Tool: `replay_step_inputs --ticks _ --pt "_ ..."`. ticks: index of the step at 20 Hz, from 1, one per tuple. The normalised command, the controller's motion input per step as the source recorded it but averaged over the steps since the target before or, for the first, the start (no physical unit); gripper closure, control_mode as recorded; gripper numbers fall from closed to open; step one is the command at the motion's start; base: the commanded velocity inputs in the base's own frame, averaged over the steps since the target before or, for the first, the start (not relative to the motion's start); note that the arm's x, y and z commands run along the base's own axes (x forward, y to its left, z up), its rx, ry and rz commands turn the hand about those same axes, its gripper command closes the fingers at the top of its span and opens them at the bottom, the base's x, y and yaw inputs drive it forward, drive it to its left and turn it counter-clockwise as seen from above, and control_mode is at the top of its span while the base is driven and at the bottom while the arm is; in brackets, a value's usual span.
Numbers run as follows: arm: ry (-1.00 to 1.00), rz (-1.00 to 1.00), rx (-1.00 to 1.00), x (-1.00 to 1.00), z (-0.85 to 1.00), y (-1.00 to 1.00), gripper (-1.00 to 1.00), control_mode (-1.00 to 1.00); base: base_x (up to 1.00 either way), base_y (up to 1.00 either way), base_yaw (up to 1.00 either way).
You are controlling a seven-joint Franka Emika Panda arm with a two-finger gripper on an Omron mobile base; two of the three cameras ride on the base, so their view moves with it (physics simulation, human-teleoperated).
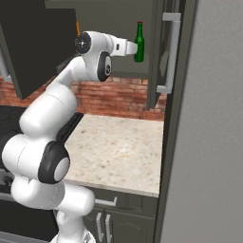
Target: Get the candle and the beer from the cabinet and move them to the dining counter.
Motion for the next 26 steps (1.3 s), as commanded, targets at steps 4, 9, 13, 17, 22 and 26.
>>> replay_step_inputs --ticks 4,9,13,17,22,26 --pt "0.08 0.00 0.00 0.00 0.08 0.00 -1.00 -1.00 0.00 0.00 0.00" --pt "0.00 0.00 0.00 0.00 -0.30 0.00 -1.00 -1.00 0.00 0.00 0.00" --pt "-0.02 0.00 0.00 0.00 -0.31 0.00 -1.00 -1.00 0.00 0.00 0.00" --pt "0.00 0.00 0.00 0.00 -0.05 0.00 -1.00 -1.00 0.00 0.00 0.00" --pt "0.00 0.00 0.00 0.00 0.00 0.00 -1.00 -1.00 0.00 0.00 0.00" --pt "0.00 0.00 0.00 0.00 0.00 0.00 -1.00 -1.00 0.00 0.00 0.00"
